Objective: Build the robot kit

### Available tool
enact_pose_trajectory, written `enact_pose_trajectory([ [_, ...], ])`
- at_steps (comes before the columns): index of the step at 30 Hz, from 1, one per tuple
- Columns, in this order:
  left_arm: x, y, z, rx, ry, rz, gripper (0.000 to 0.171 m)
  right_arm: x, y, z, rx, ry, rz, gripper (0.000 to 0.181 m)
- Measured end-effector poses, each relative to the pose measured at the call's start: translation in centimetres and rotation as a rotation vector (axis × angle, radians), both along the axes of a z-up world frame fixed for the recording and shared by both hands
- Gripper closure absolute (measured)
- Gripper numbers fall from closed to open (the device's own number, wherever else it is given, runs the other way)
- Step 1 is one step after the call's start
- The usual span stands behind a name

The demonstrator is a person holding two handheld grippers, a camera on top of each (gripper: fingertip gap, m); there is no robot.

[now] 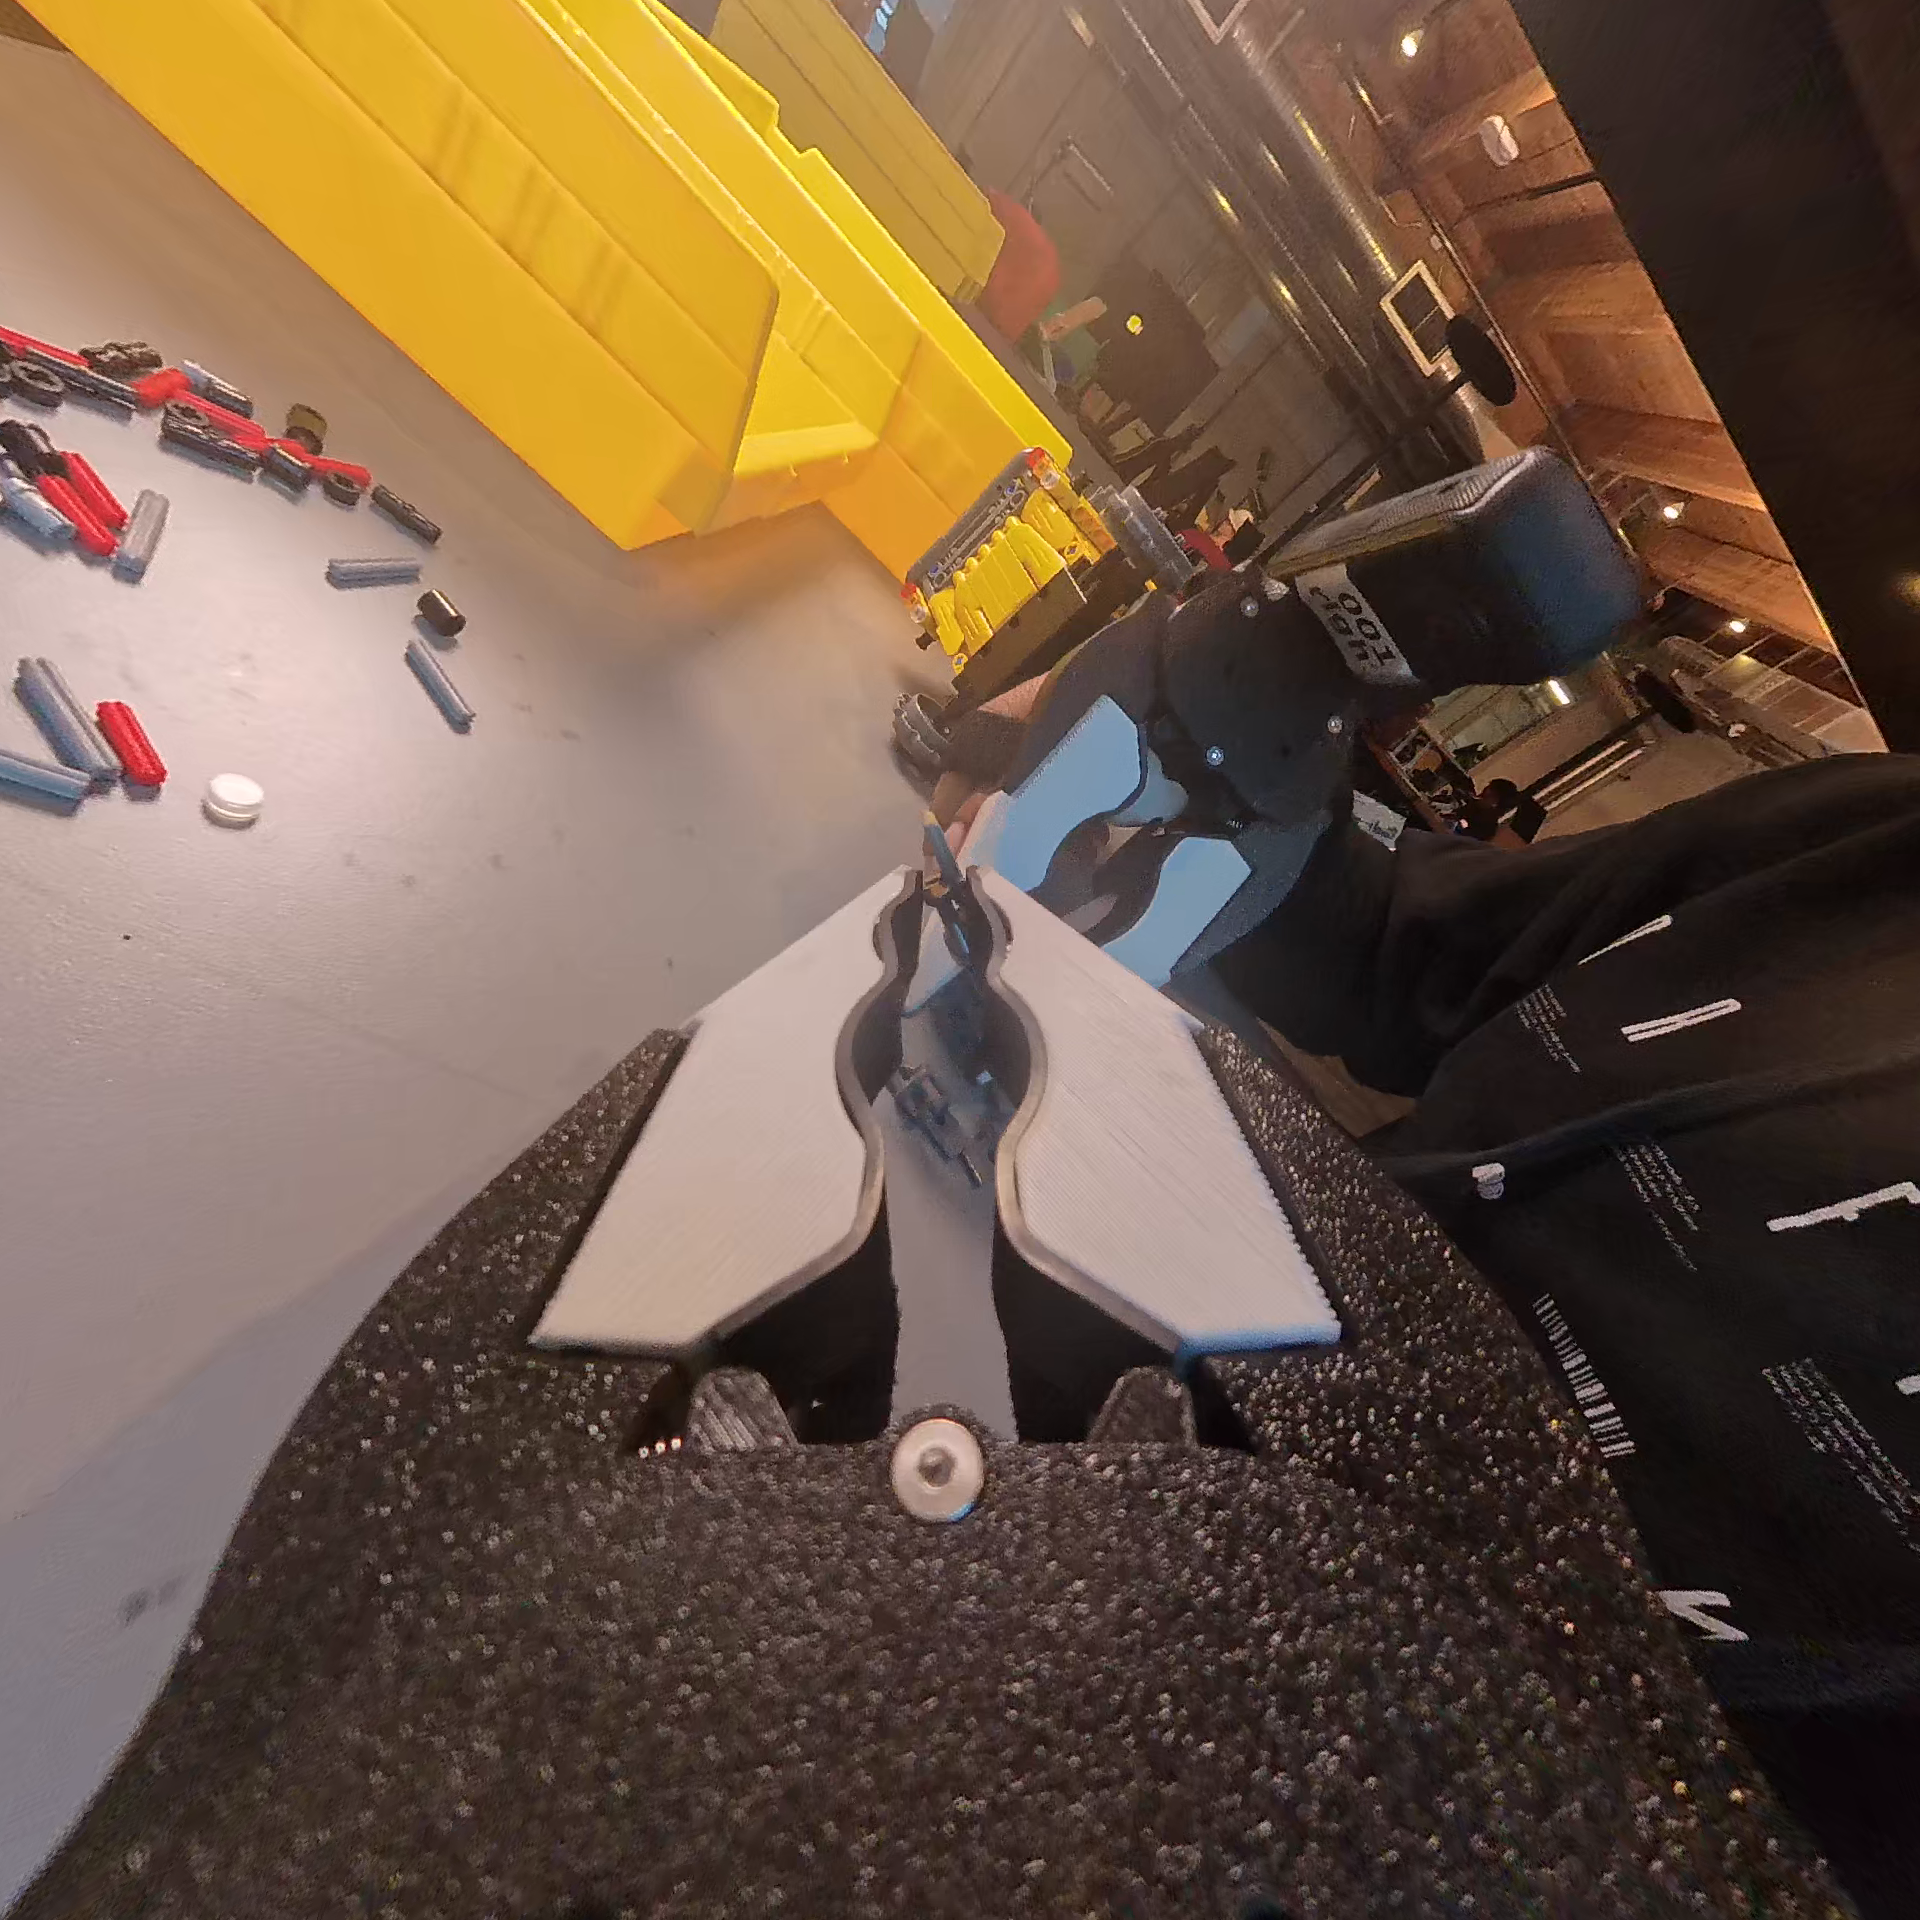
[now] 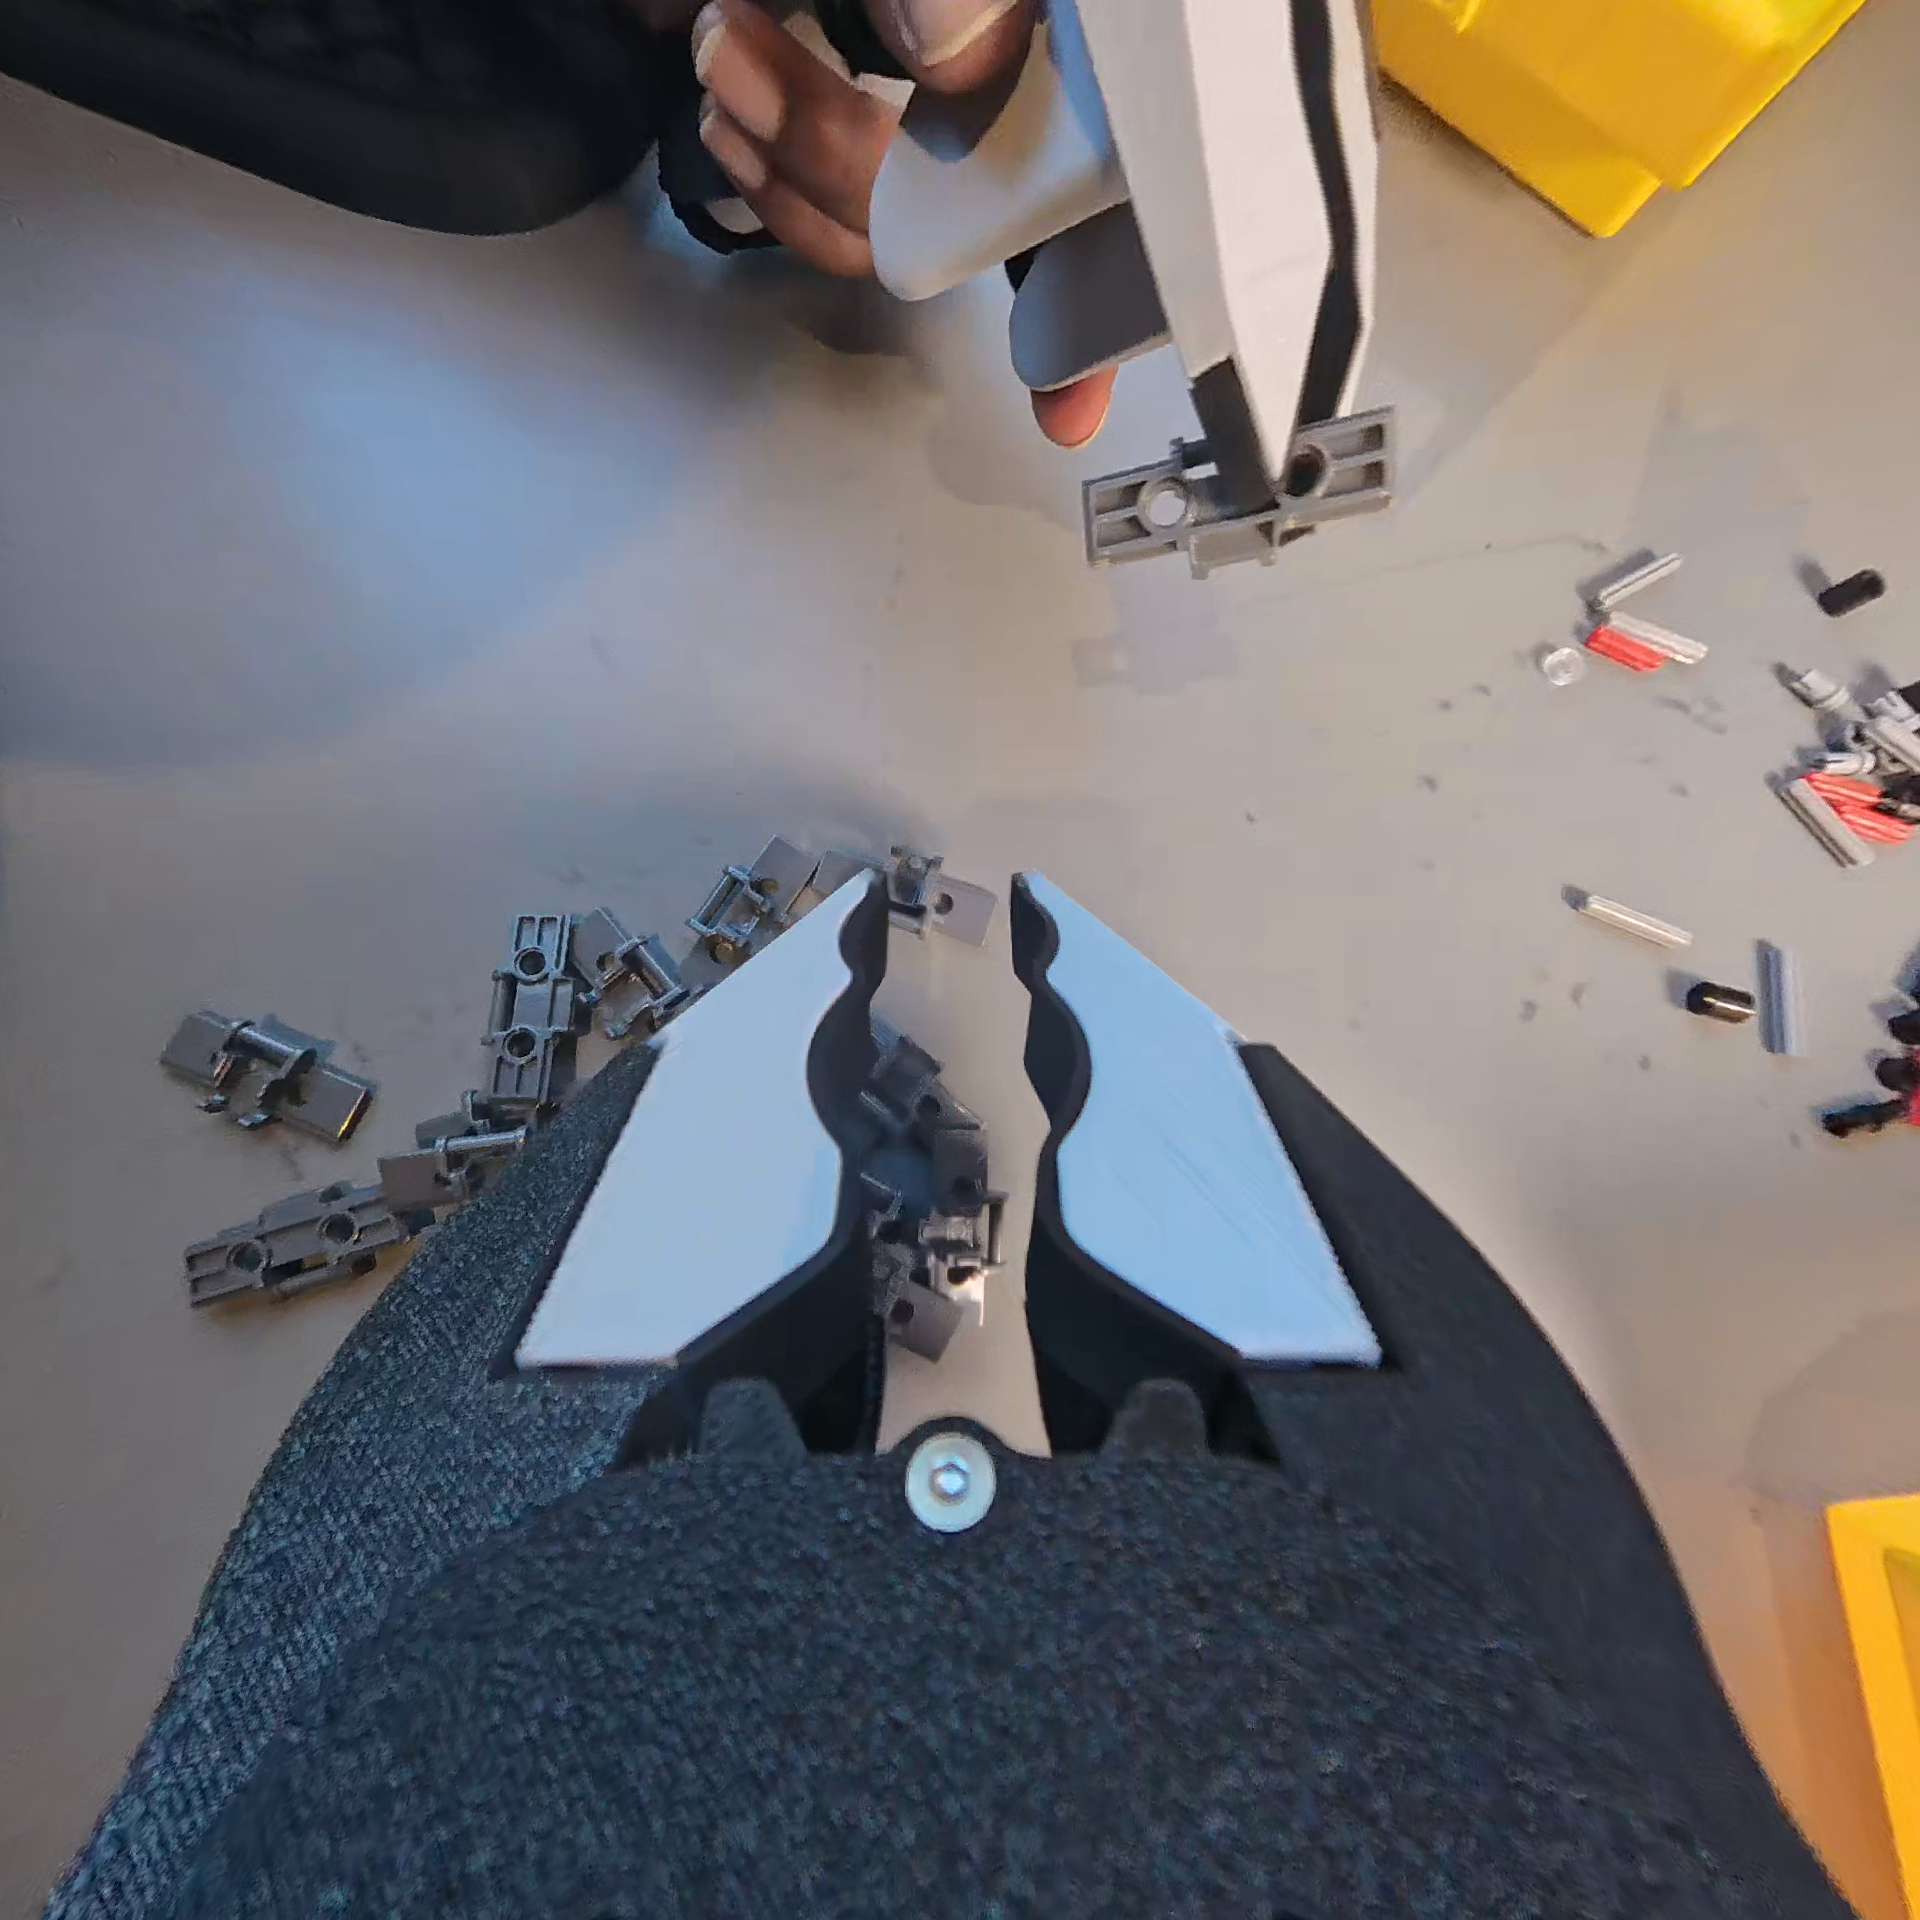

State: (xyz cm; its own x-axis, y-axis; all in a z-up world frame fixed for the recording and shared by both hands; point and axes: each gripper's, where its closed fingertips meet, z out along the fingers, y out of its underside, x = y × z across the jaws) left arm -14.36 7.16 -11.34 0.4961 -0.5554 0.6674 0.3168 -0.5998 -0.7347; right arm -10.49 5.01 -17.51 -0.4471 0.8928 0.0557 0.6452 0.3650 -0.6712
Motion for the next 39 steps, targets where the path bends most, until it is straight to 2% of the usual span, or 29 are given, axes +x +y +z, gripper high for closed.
enact_pose_trajectory([
  [7, 0.5, -0.4, -0.5, -0.023, 0.023, -0.039, 0.166, -0.1, -0.2, -1.6, -0.101, -0.138, 0.054, 0.145],
  [11, 0.5, -0.7, -2.8, -0.101, 0.133, -0.056, 0.166, -0.3, -0.2, -1.5, -0.071, -0.164, 0.078, 0.160],
  [14, 0.7, -1.3, -5.0, -0.176, 0.247, -0.087, 0.166, -0.4, -0.3, -1.5, -0.044, -0.145, 0.075, 0.161],
  [19, 1.0, -1.6, -5.7, -0.180, 0.309, -0.099, 0.166, 0.3, 0.3, -1.3, -0.002, -0.123, 0.033, 0.161],
  [22, 1.5, -1.6, -4.7, -0.158, 0.238, -0.116, 0.166, 0.7, 0.8, -1.6, 0.025, -0.139, 0.011, 0.159],
  [24, 1.9, -1.8, -3.6, -0.155, 0.144, -0.134, 0.166, 0.2, 1.1, -1.1, 0.038, -0.100, -0.007, 0.150],
  [28, 2.5, -2.0, 0.3, -0.125, -0.170, -0.177, 0.166, -2.2, 0.0, 3.2, 0.012, 0.169, 0.013, 0.126],
  [31, 2.1, -2.0, 1.6, -0.117, -0.289, -0.187, 0.166, -3.4, -0.6, 6.0, 0.097, 0.369, 0.050, 0.134],
  [34, 2.0, -2.0, 2.0, -0.109, -0.319, -0.190, 0.166, -3.8, -0.7, 6.9, 0.090, 0.440, 0.039, 0.140],
  [38, 1.8, -1.8, 1.1, -0.112, -0.230, -0.165, 0.165, -3.8, -0.7, 6.1, 0.076, 0.416, 0.040, 0.141],
  [39, 1.4, -1.5, 0.6, -0.111, -0.179, -0.139, 0.159, -3.7, -0.6, 5.8, 0.071, 0.403, 0.044, 0.141],
])
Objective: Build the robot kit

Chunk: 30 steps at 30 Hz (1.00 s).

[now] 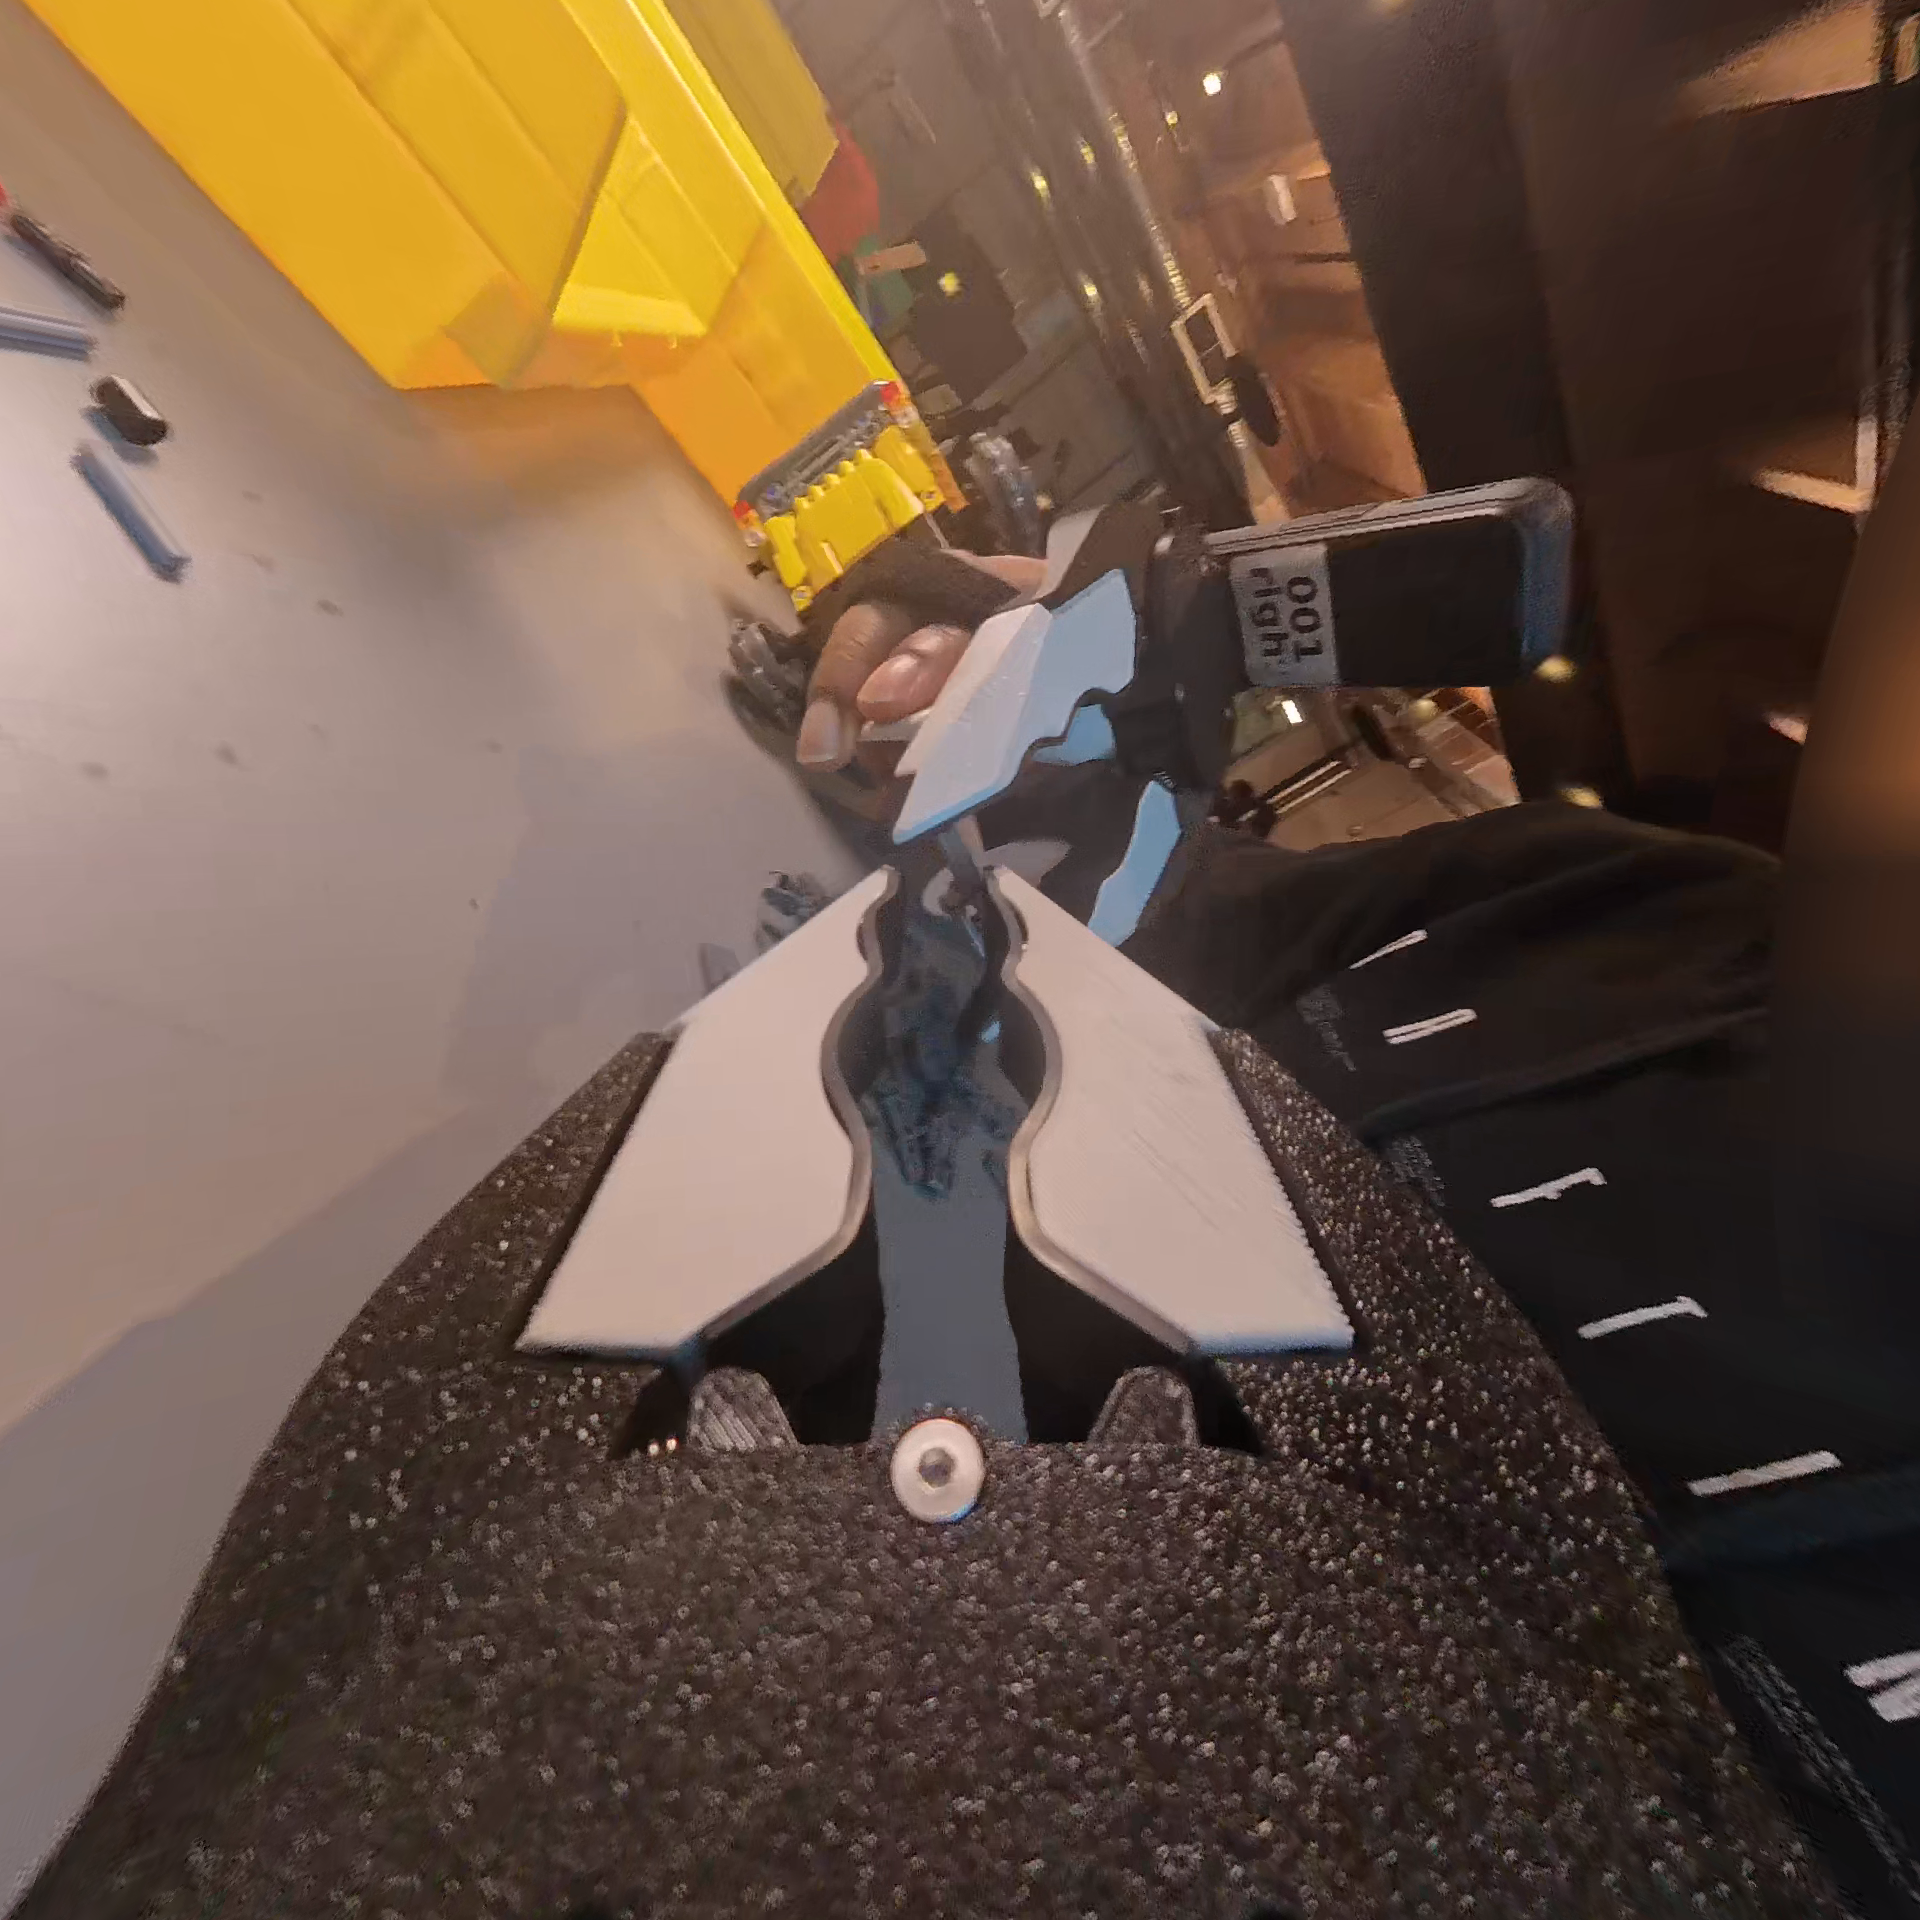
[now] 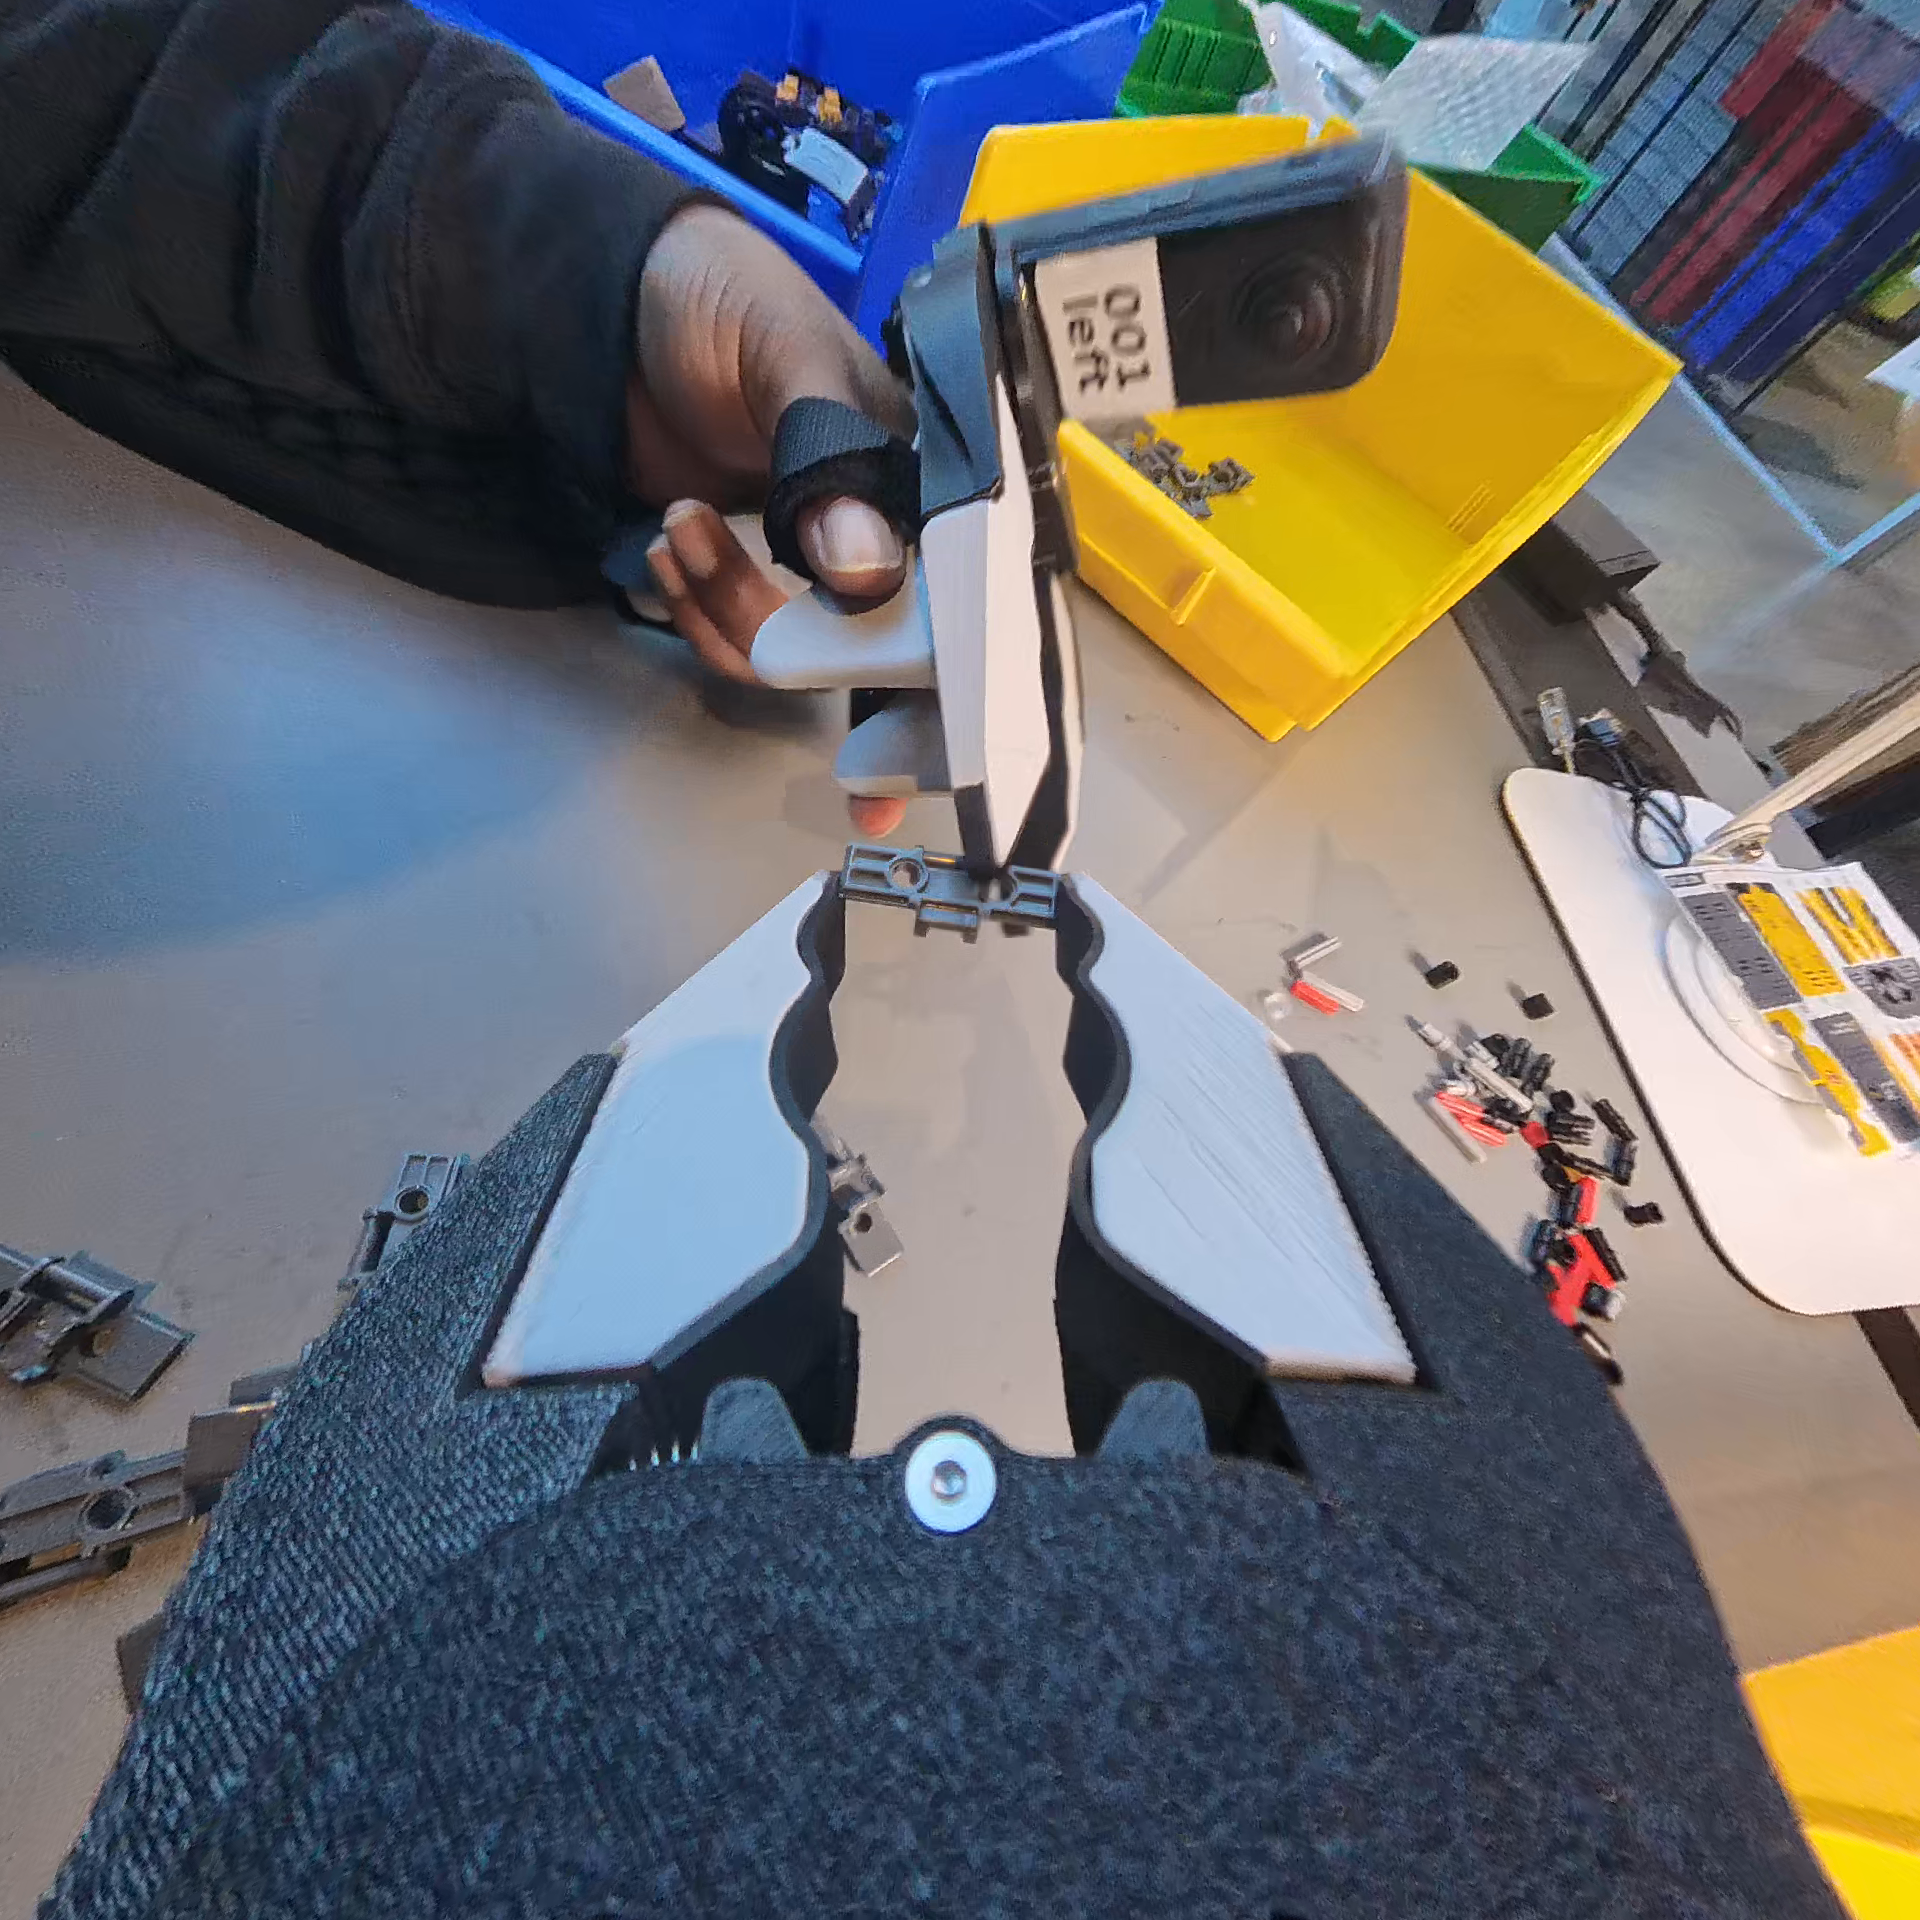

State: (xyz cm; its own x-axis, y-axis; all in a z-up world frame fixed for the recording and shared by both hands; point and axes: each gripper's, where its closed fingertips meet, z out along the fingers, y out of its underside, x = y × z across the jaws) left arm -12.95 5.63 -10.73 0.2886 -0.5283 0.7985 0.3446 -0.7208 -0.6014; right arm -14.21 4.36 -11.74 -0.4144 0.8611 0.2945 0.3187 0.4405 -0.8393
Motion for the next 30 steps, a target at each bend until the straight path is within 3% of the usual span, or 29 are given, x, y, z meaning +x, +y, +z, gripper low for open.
enact_pose_trajectory([
  [5, -2.9, 1.2, -1.6, 0.056, 0.271, 0.135, 0.151, 0.3, 0.2, -2.9, -0.039, -0.123, 0.020, 0.141],
  [11, -2.0, 0.3, -5.9, 0.091, 0.661, 0.034, 0.153, 0.1, -1.4, -7.0, 0.007, -0.352, 0.087, 0.141],
  [16, -2.0, 0.1, -6.5, 0.104, 0.731, 0.014, 0.157, 0.3, -1.2, -7.3, -0.034, -0.413, 0.090, 0.139],
  [19, -1.9, 0.0, -7.0, 0.101, 0.755, -0.004, 0.157, 0.5, -1.2, -7.3, -0.043, -0.409, 0.086, 0.128],
  [22, -1.9, 0.0, -6.7, 0.122, 0.765, -0.006, 0.156, 1.5, -0.4, -6.1, -0.022, -0.396, 0.067, 0.124],
  [25, -1.6, -0.2, -6.7, 0.138, 0.774, -0.027, 0.156, 2.9, 0.7, -4.5, -0.043, -0.398, 0.036, 0.139],
  [30, -0.4, -1.1, -7.1, 0.206, 0.841, -0.116, 0.155, 4.1, 1.2, -5.4, 0.005, -0.448, 0.038, 0.152],
])
